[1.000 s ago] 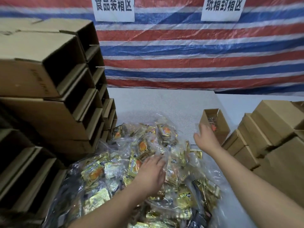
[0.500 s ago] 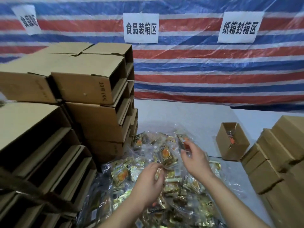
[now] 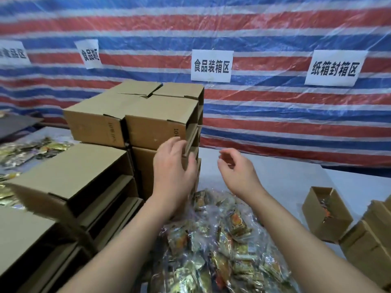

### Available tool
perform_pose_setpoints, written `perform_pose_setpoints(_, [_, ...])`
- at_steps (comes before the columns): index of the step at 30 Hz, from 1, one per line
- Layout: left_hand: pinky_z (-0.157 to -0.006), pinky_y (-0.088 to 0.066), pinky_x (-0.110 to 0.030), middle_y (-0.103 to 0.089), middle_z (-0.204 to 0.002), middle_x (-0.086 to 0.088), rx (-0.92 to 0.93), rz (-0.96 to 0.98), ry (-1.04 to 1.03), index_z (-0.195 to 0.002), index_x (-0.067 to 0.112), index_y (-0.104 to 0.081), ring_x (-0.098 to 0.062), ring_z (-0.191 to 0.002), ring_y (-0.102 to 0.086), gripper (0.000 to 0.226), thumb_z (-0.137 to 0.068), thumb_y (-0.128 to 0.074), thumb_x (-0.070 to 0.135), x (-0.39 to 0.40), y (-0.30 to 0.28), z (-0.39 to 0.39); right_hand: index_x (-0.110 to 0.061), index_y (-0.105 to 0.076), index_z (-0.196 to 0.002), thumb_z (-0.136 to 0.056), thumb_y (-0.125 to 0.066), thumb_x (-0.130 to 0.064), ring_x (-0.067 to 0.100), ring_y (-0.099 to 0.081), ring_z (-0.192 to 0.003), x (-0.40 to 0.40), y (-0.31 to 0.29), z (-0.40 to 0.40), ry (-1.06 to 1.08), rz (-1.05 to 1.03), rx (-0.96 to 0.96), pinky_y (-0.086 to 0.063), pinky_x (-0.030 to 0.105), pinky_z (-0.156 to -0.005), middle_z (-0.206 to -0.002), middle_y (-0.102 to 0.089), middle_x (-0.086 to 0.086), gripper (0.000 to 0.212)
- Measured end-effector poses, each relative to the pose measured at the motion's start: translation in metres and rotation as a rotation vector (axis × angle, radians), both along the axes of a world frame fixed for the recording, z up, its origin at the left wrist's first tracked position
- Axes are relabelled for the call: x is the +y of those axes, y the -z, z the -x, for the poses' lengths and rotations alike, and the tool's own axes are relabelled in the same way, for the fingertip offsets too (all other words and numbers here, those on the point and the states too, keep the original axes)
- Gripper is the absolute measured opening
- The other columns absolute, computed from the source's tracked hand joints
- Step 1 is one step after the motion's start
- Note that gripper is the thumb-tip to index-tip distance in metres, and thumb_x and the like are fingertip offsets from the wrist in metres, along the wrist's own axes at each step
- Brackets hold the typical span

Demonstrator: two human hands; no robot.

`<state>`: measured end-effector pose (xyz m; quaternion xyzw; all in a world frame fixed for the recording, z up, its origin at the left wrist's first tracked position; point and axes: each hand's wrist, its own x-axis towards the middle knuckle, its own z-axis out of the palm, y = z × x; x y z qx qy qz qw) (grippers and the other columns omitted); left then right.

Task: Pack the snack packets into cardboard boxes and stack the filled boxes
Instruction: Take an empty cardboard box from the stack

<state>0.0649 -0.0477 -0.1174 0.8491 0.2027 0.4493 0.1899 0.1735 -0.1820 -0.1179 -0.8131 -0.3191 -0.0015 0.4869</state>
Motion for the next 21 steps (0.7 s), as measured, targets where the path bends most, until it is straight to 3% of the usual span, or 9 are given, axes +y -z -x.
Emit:
perform_pose_setpoints(3, [-0.118, -0.023, -0.043, -0.041, -0.151, -0.011, 0.084, -0.107, -0.142, -0.14, 0.014, -0.048, -0.028, -0.142, -0.031, 0.054, -0.095, -0.054, 0.042, 0.023, -0.027, -0.018, -0.021, -0.057, -0.131, -0.101, -0.054, -0.024, 0.002, -0.054, -0.101, 0.025, -0.027, -0.001, -0.03, -0.016, -0.029, -0.035, 0.006, -0.076, -0.114, -0.059, -0.011, 0.03])
perform_pose_setpoints(10, [-0.12, -0.013, -0.051, -0.028, -0.16, -0.011, 0.33, -0.227, -0.256, -0.15, 0.023, -0.033, -0.031, -0.149, -0.019, 0.068, -0.094, -0.041, 0.06, 0.047, -0.04, -0.054, -0.019, -0.045, -0.145, -0.105, -0.044, -0.02, 0.015, -0.05, -0.123, 0.054, -0.054, -0.01, -0.063, 0.017, 0.048, -0.039, 0.024, -0.092, -0.14, -0.053, 0.001, 0.04])
perform_pose_setpoints(15, [-0.114, -0.024, -0.053, -0.056, -0.14, -0.005, 0.26, -0.315, -0.254, -0.131, 0.023, -0.059, -0.029, -0.135, -0.043, 0.04, -0.096, -0.05, 0.041, 0.052, -0.037, -0.054, -0.019, -0.043, -0.145, -0.105, -0.044, -0.02, 0.013, -0.049, -0.119, 0.054, -0.053, -0.016, -0.053, 0.03, 0.073, -0.039, 0.025, -0.09, -0.14, -0.052, 0.002, 0.04])
perform_pose_setpoints(21, [-0.11, -0.031, -0.054, -0.07, -0.122, -0.004, 0.117, -0.389, -0.215, -0.118, 0.017, -0.071, -0.03, -0.121, -0.057, 0.028, -0.097, -0.056, 0.025, 0.05, -0.043, -0.048, -0.019, -0.044, -0.144, -0.105, -0.044, -0.021, 0.009, -0.047, -0.107, 0.049, -0.051, -0.025, -0.045, 0.026, 0.085, -0.038, 0.019, -0.079, -0.136, -0.054, 0.002, 0.039])
